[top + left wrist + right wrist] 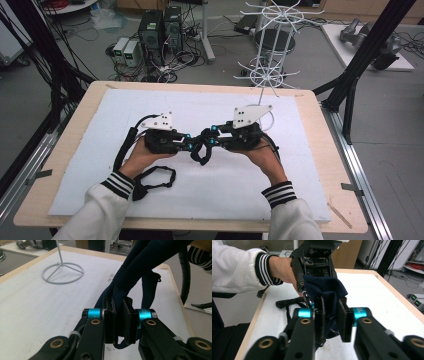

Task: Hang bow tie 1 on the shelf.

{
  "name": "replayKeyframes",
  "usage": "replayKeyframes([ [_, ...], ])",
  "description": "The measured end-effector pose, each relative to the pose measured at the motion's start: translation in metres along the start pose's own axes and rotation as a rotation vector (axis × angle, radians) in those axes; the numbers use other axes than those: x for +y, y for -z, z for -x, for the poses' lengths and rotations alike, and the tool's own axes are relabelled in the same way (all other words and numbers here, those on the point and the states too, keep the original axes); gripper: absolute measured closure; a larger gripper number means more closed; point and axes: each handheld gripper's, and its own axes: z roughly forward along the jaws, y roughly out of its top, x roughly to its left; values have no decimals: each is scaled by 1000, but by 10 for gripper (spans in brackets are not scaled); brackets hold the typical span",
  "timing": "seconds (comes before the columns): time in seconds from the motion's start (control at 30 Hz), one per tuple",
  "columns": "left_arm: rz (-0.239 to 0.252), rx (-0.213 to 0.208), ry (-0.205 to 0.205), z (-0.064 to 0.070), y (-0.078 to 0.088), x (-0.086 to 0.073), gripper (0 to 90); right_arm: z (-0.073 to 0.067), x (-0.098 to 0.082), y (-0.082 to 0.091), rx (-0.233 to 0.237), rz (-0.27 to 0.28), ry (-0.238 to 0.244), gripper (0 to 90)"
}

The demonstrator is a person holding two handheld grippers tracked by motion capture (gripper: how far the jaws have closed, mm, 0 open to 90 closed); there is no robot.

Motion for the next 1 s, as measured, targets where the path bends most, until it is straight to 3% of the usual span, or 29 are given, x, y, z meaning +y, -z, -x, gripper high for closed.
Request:
replayKeyframes([
  [0.17, 18, -4, 10, -1, 2, 0, 793, 0, 1, 1, -6, 12, 7, 832],
  [0.3, 26, 4, 11, -1, 3, 0, 704, 1, 1, 3, -14, 26, 5, 833],
  [0.37, 27, 42, 4, -1, 3, 0, 603, 0, 1, 4, -22, 26, 5, 833],
  [0.43, 32, 94, -11, 1, 2, 0, 427, 0, 2, 5, -30, 29, 9, 833],
  [0.6, 68, 132, 9, -1, 3, -1, 141, 1, 1, 8, -48, 26, -6, 834],
  [1.0, 106, 175, 32, -4, 17, -6, 124, 2, 1, 20, -106, 58, -21, 833],
])
